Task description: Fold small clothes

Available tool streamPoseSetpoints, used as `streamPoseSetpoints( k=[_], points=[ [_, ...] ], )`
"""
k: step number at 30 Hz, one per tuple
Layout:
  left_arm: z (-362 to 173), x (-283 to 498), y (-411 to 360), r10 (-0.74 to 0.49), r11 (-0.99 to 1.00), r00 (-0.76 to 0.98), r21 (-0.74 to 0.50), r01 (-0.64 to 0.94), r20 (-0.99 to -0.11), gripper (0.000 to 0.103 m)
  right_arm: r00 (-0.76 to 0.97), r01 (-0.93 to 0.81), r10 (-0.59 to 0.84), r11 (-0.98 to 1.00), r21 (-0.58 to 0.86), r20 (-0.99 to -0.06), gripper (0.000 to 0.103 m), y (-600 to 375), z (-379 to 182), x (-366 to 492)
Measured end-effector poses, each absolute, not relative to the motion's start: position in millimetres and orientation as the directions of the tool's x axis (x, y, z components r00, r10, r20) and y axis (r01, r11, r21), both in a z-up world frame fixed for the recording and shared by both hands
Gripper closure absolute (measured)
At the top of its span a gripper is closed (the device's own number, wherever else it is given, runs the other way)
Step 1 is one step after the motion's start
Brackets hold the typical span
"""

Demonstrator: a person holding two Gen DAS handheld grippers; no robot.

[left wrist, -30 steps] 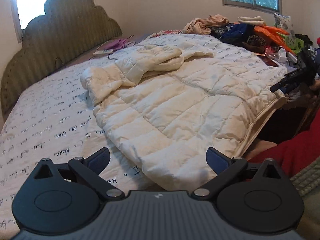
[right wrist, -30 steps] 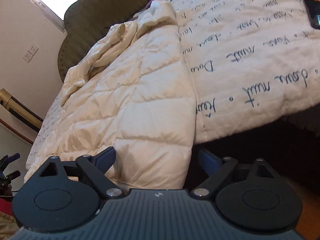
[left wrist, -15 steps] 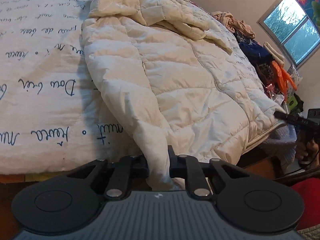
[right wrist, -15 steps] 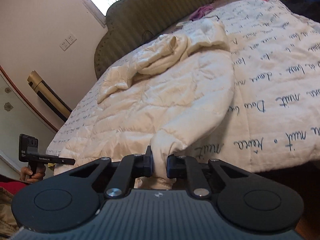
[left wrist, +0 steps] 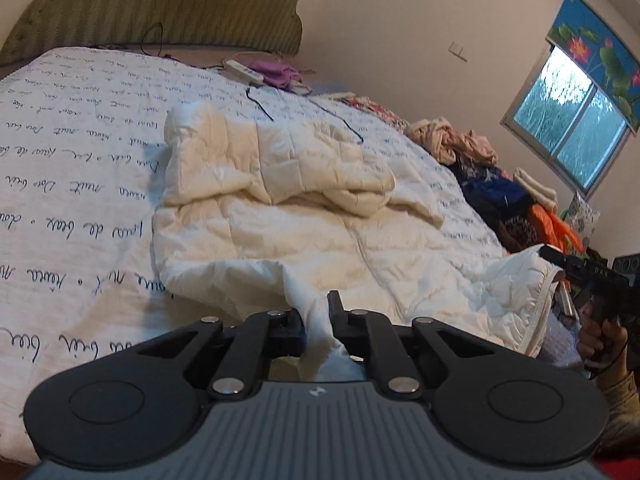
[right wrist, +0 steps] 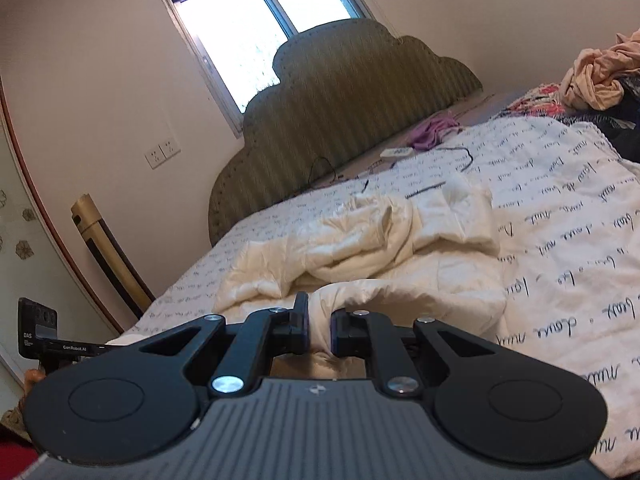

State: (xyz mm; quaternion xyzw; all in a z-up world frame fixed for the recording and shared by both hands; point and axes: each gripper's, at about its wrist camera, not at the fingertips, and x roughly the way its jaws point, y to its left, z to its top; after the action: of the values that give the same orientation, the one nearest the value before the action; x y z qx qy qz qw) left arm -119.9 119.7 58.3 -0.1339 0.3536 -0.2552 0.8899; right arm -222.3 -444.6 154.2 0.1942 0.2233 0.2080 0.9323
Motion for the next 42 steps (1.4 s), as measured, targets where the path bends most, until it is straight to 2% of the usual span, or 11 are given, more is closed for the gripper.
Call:
streamPoseSetpoints(
  k=[12,17,22,25,27,29,31,33,36,39,42],
  points=[
    [107,13,122,-0.437,0.85,0.792,-0.483,0.209,-0.427,0.094,0.926,-0.221,0.345,0.822,0.525,-0.15,0.088,-478,193,-90],
    [96,90,112,-0.337,0.889,0.823,-0.442,0.119,-0.457,0.094,0.945,-0.123,0.257,0.854,0.505,-0.203,0.089,-481,185,-8],
    [51,162,95,-0.237,0.92,0.791,-0.393,-0.004,-0.564,0.093,0.938,-0.002,0.176,0.865,0.502,-0.299,0.088,-481,148,68],
    [16,194,89,-0.186,0.93,0.731,-0.358,-0.085,-0.657,0.091,0.897,0.101,0.138,0.86,0.5,-0.42,0.075,-482,107,111],
    [7,199,92,-0.192,0.922,0.709,-0.373,-0.108,-0.679,0.089,0.865,0.155,0.118,0.862,0.482,-0.488,0.054,-478,88,127],
    [12,194,97,-0.203,0.914,0.727,-0.394,-0.099,-0.655,0.085,0.872,0.175,0.087,0.864,0.471,-0.482,0.053,-475,83,125],
    [22,192,103,-0.204,0.904,0.753,-0.416,-0.1,-0.626,0.08,0.919,0.156,0.029,0.889,0.431,-0.394,0.041,-468,94,109],
    [33,194,110,-0.212,0.877,0.781,-0.467,-0.113,-0.587,0.066,0.958,0.152,-0.058,0.933,0.327,-0.281,0.011,-453,108,91],
    [45,204,117,-0.22,0.82,0.82,-0.556,-0.138,-0.529,0.011,0.989,0.02,0.002,0.989,0.146,-0.151,0.008,-418,125,72],
    [63,202,110,-0.045,0.871,0.876,-0.448,-0.201,-0.481,0.008,0.923,-0.293,0.299,0.954,0.061,-0.243,0.009,-383,127,69],
    [69,206,87,0.087,0.932,0.867,-0.266,-0.244,-0.492,0.008,0.828,-0.422,0.362,0.905,-0.051,-0.429,0.012,-339,110,82]
  ],
)
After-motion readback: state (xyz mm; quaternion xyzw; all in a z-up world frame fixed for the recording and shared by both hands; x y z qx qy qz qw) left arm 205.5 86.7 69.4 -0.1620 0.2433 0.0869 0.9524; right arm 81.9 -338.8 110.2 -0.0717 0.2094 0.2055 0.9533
